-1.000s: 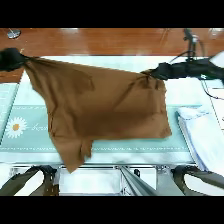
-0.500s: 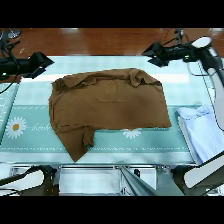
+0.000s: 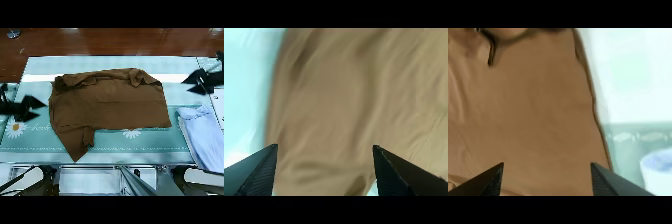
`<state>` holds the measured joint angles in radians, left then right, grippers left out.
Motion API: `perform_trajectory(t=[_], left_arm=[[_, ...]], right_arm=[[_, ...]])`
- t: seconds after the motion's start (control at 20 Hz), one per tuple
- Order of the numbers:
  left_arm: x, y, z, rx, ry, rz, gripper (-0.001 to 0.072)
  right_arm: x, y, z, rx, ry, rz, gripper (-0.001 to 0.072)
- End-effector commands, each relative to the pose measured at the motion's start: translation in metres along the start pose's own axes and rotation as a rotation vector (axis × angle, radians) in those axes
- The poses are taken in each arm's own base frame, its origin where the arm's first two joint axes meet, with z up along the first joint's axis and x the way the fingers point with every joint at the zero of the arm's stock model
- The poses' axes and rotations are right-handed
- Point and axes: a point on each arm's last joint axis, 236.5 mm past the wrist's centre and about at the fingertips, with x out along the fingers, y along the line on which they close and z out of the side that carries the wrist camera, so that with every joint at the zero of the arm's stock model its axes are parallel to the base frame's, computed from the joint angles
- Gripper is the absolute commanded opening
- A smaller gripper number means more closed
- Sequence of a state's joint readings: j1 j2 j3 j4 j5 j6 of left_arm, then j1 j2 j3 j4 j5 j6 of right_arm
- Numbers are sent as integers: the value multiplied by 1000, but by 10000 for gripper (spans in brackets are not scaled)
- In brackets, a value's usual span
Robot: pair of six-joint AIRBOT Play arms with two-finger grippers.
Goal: Fold the shirts.
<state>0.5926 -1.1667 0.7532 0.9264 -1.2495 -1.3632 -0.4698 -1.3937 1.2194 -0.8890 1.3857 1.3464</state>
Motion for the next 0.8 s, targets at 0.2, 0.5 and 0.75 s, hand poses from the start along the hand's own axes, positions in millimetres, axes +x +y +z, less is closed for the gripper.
perform_trajectory(t=[0.2,0.5,0.75], left_arm=[[32,22,-50,-95,24,-100,704],[69,18,-62,-60,62,-74,703],[81,-10,-63,50,78,-92,86]], right_arm=[[23,-14,-95,38,-6,58,624],[29,-18,-107,67,27,59,624],[24,-54,-112,94,43,-66,624]])
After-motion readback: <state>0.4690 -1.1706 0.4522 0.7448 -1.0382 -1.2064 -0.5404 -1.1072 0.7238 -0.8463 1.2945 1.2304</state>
